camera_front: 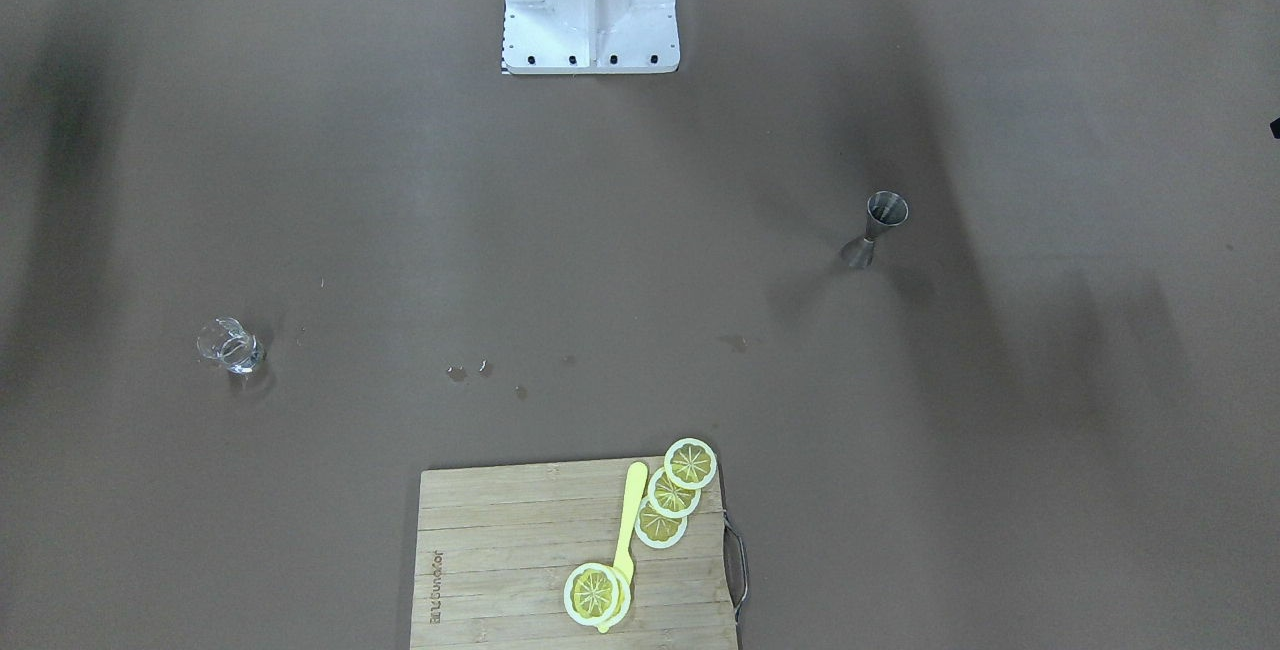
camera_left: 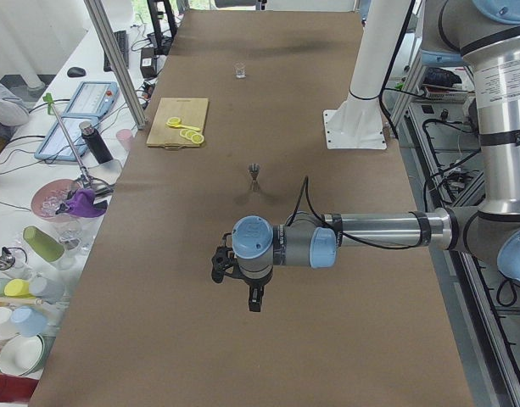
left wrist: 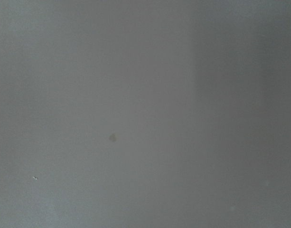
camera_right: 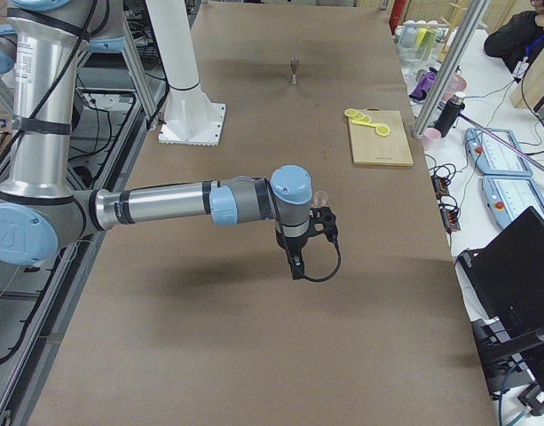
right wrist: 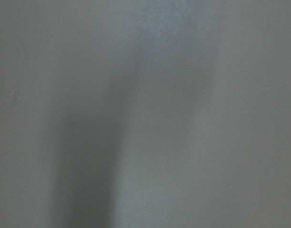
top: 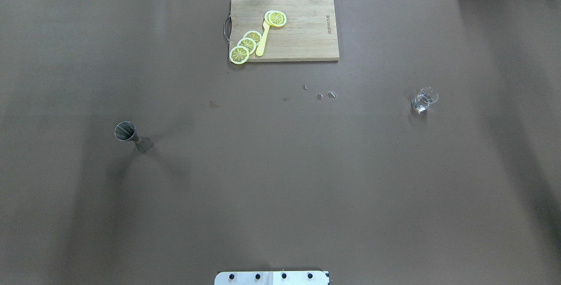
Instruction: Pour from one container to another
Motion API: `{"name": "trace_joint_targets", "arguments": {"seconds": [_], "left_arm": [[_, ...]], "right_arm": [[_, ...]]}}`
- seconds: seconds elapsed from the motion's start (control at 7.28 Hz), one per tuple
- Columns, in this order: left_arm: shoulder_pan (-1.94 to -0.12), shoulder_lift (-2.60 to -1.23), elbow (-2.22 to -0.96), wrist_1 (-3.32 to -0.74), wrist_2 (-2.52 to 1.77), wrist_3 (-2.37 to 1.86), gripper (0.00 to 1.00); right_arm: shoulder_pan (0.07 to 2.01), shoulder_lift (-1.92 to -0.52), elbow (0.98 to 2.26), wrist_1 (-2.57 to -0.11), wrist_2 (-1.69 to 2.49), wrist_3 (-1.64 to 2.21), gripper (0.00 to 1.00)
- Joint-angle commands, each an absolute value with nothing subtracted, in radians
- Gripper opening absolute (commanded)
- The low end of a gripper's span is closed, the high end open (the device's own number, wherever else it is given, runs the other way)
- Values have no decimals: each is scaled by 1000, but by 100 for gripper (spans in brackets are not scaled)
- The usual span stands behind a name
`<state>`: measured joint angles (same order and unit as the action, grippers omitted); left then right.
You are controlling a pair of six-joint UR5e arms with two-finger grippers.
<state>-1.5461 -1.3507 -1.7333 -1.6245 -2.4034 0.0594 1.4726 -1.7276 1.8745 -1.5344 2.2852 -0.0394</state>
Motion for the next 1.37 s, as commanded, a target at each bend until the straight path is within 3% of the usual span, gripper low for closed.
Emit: {"name": "trace_joint_targets", "arguments": {"seconds": [0.0, 1.24], "left_arm": [[-1548, -1351, -1733, -1624, -2392, 60, 99], [-1552, -1342, -1733, -1623, -2391, 58, 99]], "right_arm": [[1473, -1726, 1870, -1534, 2278, -38, 100], [1489, -1717, 1856, -1574, 2303, 80, 100]]}}
